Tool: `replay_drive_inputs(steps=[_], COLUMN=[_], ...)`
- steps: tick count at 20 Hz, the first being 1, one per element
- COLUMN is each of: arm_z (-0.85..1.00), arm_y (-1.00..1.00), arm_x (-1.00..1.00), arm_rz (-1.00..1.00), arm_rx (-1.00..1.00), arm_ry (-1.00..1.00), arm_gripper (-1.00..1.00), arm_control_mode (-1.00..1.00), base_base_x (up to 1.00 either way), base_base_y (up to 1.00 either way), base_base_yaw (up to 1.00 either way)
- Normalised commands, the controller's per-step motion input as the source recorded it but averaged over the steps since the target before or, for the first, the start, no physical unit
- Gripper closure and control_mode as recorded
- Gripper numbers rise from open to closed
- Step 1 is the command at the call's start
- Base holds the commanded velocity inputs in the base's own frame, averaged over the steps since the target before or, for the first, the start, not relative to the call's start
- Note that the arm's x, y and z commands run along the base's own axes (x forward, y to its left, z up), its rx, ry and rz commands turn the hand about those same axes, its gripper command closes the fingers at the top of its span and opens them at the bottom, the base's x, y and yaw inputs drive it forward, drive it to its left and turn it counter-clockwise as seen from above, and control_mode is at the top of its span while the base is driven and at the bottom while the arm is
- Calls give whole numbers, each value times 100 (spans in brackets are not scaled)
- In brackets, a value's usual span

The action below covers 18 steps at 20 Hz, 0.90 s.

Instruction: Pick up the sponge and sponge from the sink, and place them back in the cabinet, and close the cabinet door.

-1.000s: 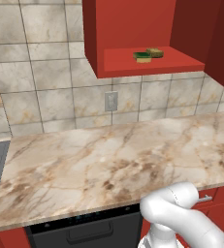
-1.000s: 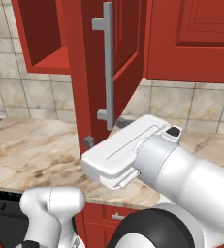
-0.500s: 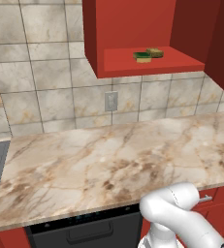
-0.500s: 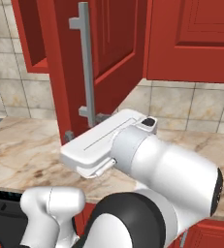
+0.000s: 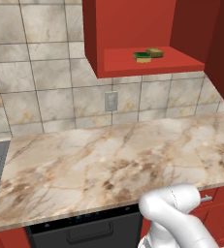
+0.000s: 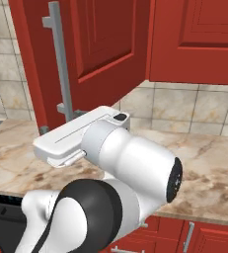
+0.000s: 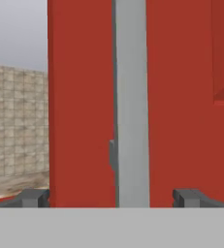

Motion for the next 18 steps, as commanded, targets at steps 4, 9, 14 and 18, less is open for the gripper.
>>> replay_drive_inputs(steps=[4, 9, 14, 18], arm_z=[0, 0, 0, 0], arm_y=[40, 39, 36, 38], arm_x=[36, 40, 42, 44], arm_rz=[0, 0, 0, 0], arm_rx=[2, 0, 0, 0], arm_ry=[0, 0, 0, 0], arm_gripper=[-100, -100, -100, -100], arm_control_mode=[-100, -100, -100, -100], base_base_x=[0, 0, 0, 0], base_base_y=[0, 0, 0, 0], base_base_yaw=[0, 0, 0, 0])
